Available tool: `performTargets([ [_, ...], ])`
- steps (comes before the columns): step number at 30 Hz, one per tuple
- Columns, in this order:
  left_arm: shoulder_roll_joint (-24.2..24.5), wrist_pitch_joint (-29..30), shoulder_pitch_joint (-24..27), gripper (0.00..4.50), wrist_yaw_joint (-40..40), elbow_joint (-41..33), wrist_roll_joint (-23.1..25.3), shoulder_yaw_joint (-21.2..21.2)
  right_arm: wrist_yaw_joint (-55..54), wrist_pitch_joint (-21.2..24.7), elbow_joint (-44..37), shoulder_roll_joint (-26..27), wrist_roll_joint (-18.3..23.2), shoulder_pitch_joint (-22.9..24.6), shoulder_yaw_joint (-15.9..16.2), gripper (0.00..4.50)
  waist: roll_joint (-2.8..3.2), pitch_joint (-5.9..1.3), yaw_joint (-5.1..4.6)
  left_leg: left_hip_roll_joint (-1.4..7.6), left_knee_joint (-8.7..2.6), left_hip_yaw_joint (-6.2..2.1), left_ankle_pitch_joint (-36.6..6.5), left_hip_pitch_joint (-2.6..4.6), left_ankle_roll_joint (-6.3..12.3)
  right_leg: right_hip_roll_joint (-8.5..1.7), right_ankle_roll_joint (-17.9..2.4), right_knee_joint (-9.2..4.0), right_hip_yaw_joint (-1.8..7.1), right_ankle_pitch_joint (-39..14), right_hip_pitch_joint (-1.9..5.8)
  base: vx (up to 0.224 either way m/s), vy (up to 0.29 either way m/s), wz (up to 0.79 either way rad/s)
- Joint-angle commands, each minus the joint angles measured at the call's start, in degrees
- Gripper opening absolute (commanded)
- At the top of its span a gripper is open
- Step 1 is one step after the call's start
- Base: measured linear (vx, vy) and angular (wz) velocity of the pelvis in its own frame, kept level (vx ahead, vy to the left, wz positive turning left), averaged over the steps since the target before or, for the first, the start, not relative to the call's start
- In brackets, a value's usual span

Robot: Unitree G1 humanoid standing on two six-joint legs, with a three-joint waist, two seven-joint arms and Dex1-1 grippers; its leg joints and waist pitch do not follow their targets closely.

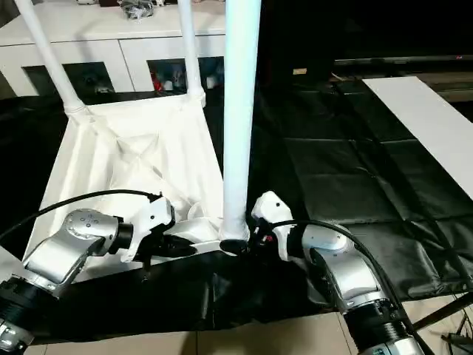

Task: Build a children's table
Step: Rotate leg to tighten

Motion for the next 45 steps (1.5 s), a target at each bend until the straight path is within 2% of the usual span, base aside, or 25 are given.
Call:
performTargets([
  [1,0.3,0.9,1.1,0.00,-1.9,-0.2,-0.4,-1.2,0.8,0.7,-0.9,0.3,1.5,0.0,-0.3,2.84,-0.40,-2.83,0.07,1.63,-3.28,-0.24,-6.2,-0.12,4.46,-3.56,-15.2,-3.43,2.17,0.3,2.85,0.000,0.000,0.00],
  [8,0.3,1.9,1.3,0.00,-1.3,-0.3,0.2,-1.8,-3.3,1.4,0.7,2.9,1.1,0.0,-1.2,2.73,-0.35,-2.76,-0.05,1.63,-3.36,-0.32,-6.6,-0.18,3.90,-3.60,-15.1,-3.45,2.13,-0.8,2.83,0.000,0.000,0.00],
  [10,-0.4,4.8,0.5,0.00,2.9,0.8,2.9,-2.3,-10.2,0.4,3.1,5.2,-1.4,-0.7,-2.1,2.73,-0.18,-2.44,-0.42,1.72,-3.69,-0.33,-8.7,-0.06,2.83,-3.59,-14.7,-3.82,2.10,-4.2,2.56,0.000,0.000,0.00],
  [11,-1.6,6.0,-0.3,0.00,6.7,2.0,4.4,-2.0,-16.4,0.8,4.3,7.3,-3.0,-1.2,-3.1,2.72,-0.17,-2.13,-0.70,1.65,-4.01,-0.38,-10.8,-0.02,1.54,-3.64,-14.0,-4.22,2.09,-8.8,2.41,0.000,0.000,0.00],
  [13,-4.9,8.2,-1.7,0.00,13.4,4.3,5.7,-0.5,-26.0,3.1,5.7,11.0,-4.3,-1.8,-5.3,2.72,-0.29,-2.10,-1.01,1.47,-4.18,-0.57,-12.9,0.11,-0.26,-3.78,-12.0,-4.67,2.16,-15.0,2.50,0.000,0.000,0.00],
  [14,-6.5,9.3,-2.3,0.00,16.3,5.4,6.0,0.1,-29.0,3.8,6.1,12.2,-4.9,-2.0,-5.9,2.72,-0.49,-2.08,-1.10,1.35,-4.11,-0.45,-13.1,0.22,-0.64,-3.68,-11.0,-4.95,2.31,-16.6,2.27,-0.061,-0.004,-0.05],
  [15,-6.5,9.3,-2.3,0.00,16.3,5.4,6.0,0.1,-29.0,3.8,6.1,12.2,-4.9,-2.0,-5.9,2.72,-0.38,-2.13,-1.02,1.41,-4.17,-0.64,-13.6,0.23,-0.61,-3.78,-10.4,-5.08,2.29,-17.9,2.20,0.000,0.000,0.00],
  [16,-9.9,11.1,-3.8,0.00,22.5,8.1,7.1,1.2,-35.1,4.3,7.2,14.4,-7.1,-2.2,-6.1,2.72,-0.28,-2.25,-1.07,1.39,-4.12,-0.62,-13.3,0.15,-0.53,-3.69,-10.3,-5.00,2.30,-17.3,2.24,0.000,0.000,0.00],
  [18,-11.5,11.6,-4.7,0.00,25.4,9.7,7.7,1.5,-38.5,4.3,7.9,15.4,-8.6,-2.6,-6.0,2.72,-0.53,-2.30,-1.00,1.34,-3.96,-0.44,-12.6,0.34,-0.57,-3.56,-10.4,-5.16,2.43,-15.5,1.88,0.000,0.000,0.00],
  [21,-15.3,10.5,-7.0,0.00,29.9,13.6,9.3,1.0,-44.5,4.7,9.9,19.1,-9.9,-3.7,-6.0,2.72,-0.32,-2.37,-0.68,1.19,-3.98,-0.46,-11.7,-0.01,-0.09,-3.64,-9.8,-5.16,2.51,-14.3,1.88,0.000,0.000,0.00],
  [22,-16.3,10.1,-7.7,0.00,30.9,14.7,9.8,0.8,-45.7,4.7,10.6,20.2,-10.1,-4.2,-5.8,2.72,-0.28,-2.46,-0.54,1.27,-4.00,-0.54,-11.7,0.17,-0.23,-3.63,-9.8,-5.13,2.43,-14.1,1.91,0.000,0.000,0.00],
  [23,-16.9,10.0,-8.2,0.00,31.5,15.5,10.0,0.7,-44.5,4.1,10.7,20.9,-9.7,-4.4,-5.2,2.72,-0.36,-2.47,-0.56,1.24,-3.99,-0.53,-11.4,0.12,-0.24,-3.58,-9.8,-5.08,2.44,-13.5,1.94,0.000,0.000,0.00],
  [25,-17.1,10.0,-8.5,0.00,31.3,15.8,10.2,0.3,-42.2,3.2,9.6,21.6,-7.8,-4.4,-5.2,3.28,-0.13,-2.45,-0.35,1.25,-4.01,-0.58,-11.7,-0.02,0.11,-3.65,-9.8,-4.99,2.40,-12.3,2.12,0.000,0.000,0.00],
  [27,-16.7,10.2,-8.4,0.00,30.8,15.6,10.2,0.1,-40.8,2.8,8.8,21.8,-6.5,-4.2,-5.5,3.51,-0.02,-2.49,-0.40,1.29,-4.06,-0.61,-12.1,-0.15,0.42,-3.66,-9.9,-4.95,2.37,-11.5,2.24,0.000,0.000,0.00],
  [28,-15.7,10.2,-8.4,0.00,30.2,15.3,10.9,-0.8,-40.4,2.0,8.1,21.6,-5.6,-4.3,-6.1,3.51,0.18,-2.46,-0.40,1.27,-4.12,-0.64,-12.2,-0.19,0.45,-3.66,-9.9,-4.94,2.32,-11.5,2.22,0.000,0.000,0.00],
  [30,-14.7,10.0,-8.1,0.00,28.9,14.7,10.8,-0.7,-38.7,0.9,7.9,20.3,-5.4,-4.5,-6.2,3.79,0.11,-2.38,-0.56,1.36,-4.22,-0.67,-13.7,-0.07,0.40,-3.70,-9.8,-5.13,2.29,-13.1,2.11,0.000,0.000,0.00],
  [31,-14.3,9.7,-8.0,0.00,28.3,14.7,10.7,-0.7,-38.1,0.6,7.9,19.7,-5.4,-4.7,-6.1,3.87,0.48,-2.41,-0.55,1.34,-4.20,-0.69,-14.0,-0.02,0.38,-3.75,-9.9,-5.14,2.31,-13.4,2.10,0.000,0.000,0.00],
  [32,-14.0,9.5,-8.0,0.00,27.7,14.8,10.6,-0.7,-37.6,0.4,7.9,19.3,-5.5,-4.8,-6.1,3.87,0.20,-2.30,-0.76,1.30,-4.26,-0.69,-14.3,-0.25,0.45,-3.68,-9.8,-5.21,2.27,-13.9,2.21,0.000,0.000,0.00],
  [34,-12.6,8.1,-7.4,0.00,24.8,14.2,10.3,-1.3,-33.1,0.5,7.0,17.0,-4.7,-4.6,-5.5,3.87,0.33,-2.32,-0.96,1.22,-4.26,-0.78,-14.5,-0.39,0.67,-3.69,-9.5,-5.35,2.22,-14.8,2.34,0.000,0.000,0.00],
  [36,-10.5,6.7,-5.9,0.00,20.0,12.2,8.8,-1.5,-24.4,-0.4,4.9,12.0,-3.4,-3.7,-4.3,3.87,0.40,-2.42,-1.00,1.33,-4.10,-0.79,-13.5,-0.45,1.12,-3.65,-9.9,-5.26,2.22,-12.8,2.54,0.000,0.000,0.00],
  [38,-10.1,7.0,-5.5,0.00,18.4,11.4,7.9,-1.3,-22.0,-0.8,4.4,10.6,-3.1,-3.4,-3.9,3.87,0.44,-2.61,-1.11,1.35,-3.76,-0.64,-11.1,-0.62,2.11,-3.62,-11.6,-4.72,2.27,-7.9,2.71,0.000,0.000,0.00],
  [39,-8.6,5.1,-4.5,0.00,14.0,9.7,5.8,-1.5,-16.9,-1.8,3.4,7.4,-2.8,-2.6,-3.0,3.87,0.46,-2.66,-1.12,1.31,-3.64,-0.67,-10.3,-0.71,2.60,-3.56,-12.5,-4.61,2.15,-6.0,2.90,0.000,0.000,0.00],
  [41,-7.5,3.8,-4.0,0.00,10.9,8.6,4.6,-1.7,-13.7,-2.3,2.8,5.5,-2.3,-2.2,-2.5,3.87,0.42,-2.74,-1.21,1.30,-3.43,-0.52,-9.4,-0.66,3.31,-3.59,-13.5,-4.36,2.21,-4.0,2.87,0.000,0.000,0.00],
  [43,-4.5,2.3,-2.9,0.00,4.0,5.7,2.1,-2.6,-8.1,-2.5,2.1,2.6,-1.1,-1.7,-2.1,3.87,0.30,-2.79,-1.13,1.35,-3.34,-0.44,-8.8,-0.55,4.23,-3.53,-14.3,-4.28,2.19,-3.5,2.88,0.000,0.000,0.00],
  [45,-3.5,2.2,-2.7,0.00,2.2,4.7,1.6,-2.7,-6.3,-2.9,2.0,1.6,-0.8,-1.7,-1.8,3.87,0.59,-2.77,-0.94,1.61,-3.36,-0.44,-7.7,-0.45,4.78,-3.55,-14.9,-3.99,2.19,-1.9,2.79,0.000,0.000,0.00],
])
